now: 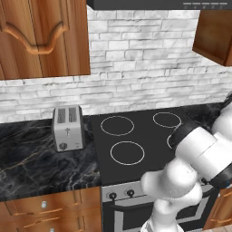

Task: Put the onion and sweet potato in the pan. Then turn on the front right burner and set the heat to medium.

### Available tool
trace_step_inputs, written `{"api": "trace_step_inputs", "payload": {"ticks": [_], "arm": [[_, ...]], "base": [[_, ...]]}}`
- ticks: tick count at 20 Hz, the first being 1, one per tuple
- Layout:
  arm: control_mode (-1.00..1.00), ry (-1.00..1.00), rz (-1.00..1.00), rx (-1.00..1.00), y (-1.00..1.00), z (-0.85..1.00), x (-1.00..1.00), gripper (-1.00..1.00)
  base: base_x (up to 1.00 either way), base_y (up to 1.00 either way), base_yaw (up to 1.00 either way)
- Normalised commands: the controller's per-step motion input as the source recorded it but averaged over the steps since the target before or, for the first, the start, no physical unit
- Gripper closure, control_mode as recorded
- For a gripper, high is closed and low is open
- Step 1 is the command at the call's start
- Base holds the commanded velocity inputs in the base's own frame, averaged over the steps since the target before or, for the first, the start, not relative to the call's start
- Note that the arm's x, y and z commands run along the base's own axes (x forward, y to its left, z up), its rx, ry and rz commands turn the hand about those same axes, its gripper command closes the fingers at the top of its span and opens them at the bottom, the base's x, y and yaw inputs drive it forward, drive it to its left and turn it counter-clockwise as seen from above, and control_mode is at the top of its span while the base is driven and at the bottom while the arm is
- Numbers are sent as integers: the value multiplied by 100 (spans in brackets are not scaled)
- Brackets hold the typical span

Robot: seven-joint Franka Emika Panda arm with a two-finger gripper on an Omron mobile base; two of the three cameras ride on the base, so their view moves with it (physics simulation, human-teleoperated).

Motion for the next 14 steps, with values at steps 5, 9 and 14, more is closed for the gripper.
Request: {"api": "trace_step_inputs", "payload": {"ticks": [5,9,14], "arm": [[-100,19,0,-9,100,34,-4,100],[-100,6,0,-1,94,12,0,100],[-100,0,0,7,71,3,5,100]], "base": [[0,0,0],[0,0,0],[0,0,0]]}}
